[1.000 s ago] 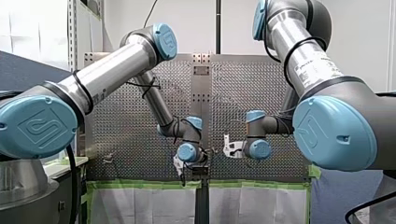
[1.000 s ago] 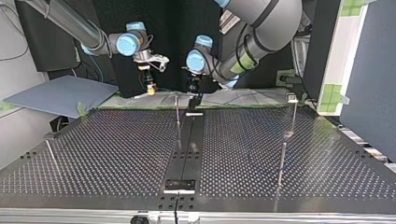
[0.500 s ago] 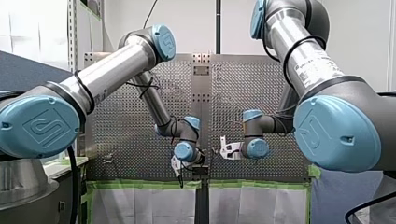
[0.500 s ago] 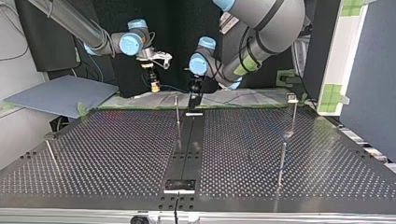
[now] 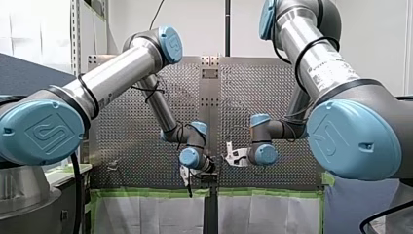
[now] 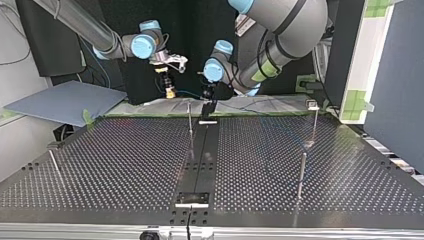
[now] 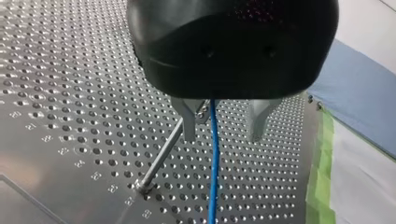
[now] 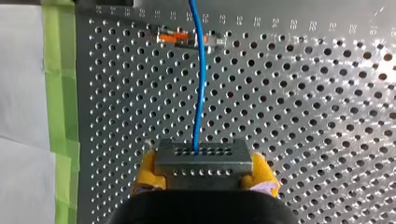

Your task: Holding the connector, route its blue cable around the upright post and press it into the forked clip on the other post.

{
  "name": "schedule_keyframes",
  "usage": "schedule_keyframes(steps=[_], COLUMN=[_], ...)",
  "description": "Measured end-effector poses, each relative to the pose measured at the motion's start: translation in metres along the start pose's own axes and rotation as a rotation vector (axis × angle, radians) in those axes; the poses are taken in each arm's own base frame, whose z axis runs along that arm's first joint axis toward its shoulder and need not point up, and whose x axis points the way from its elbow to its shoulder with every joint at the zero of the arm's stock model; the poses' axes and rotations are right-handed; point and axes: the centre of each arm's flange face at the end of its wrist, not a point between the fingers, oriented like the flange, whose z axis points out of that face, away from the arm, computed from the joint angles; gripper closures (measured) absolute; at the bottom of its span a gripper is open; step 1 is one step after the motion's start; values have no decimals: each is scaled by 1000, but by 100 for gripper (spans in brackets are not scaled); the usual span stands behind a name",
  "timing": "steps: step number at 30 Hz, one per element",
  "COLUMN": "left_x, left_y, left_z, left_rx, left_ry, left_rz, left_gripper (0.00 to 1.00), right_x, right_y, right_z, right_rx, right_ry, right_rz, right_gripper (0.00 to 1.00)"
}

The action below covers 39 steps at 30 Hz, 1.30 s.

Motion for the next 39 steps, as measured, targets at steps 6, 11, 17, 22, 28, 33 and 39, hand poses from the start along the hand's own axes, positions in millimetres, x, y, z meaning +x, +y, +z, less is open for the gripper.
schedule_keyframes(steps=[6, 11, 17, 22, 28, 33, 39], left_x=[-3, -4, -5, -2, 0, 0, -2], left_y=[0, 0, 3, -2, -13, -21, -27], left_z=[3, 3, 1, -2, -1, -1, 1], left_rx=[6, -2, -45, -67, -54, -41, -34], left_ry=[-31, -45, -61, -86, -133, -177, -207], left_rz=[-5, 1, 39, 86, 120, 119, 110], left_gripper=[87, 99, 99, 99, 99, 99, 99], right_x=[1, 1, 3, 6, 10, 10, 10], right_y=[-4, -5, -5, -2, 3, 8, 17], right_z=[0, 0, 1, 5, 9, 11, 12], right_rx=[13, 15, 15, 9, 3, -6, -22], right_ry=[2, 3, 8, 16, 17, 18, 22], right_rz=[-2, -2, 0, 5, 10, 18, 31], right_gripper=[100, 100, 100, 100, 100, 100, 100])
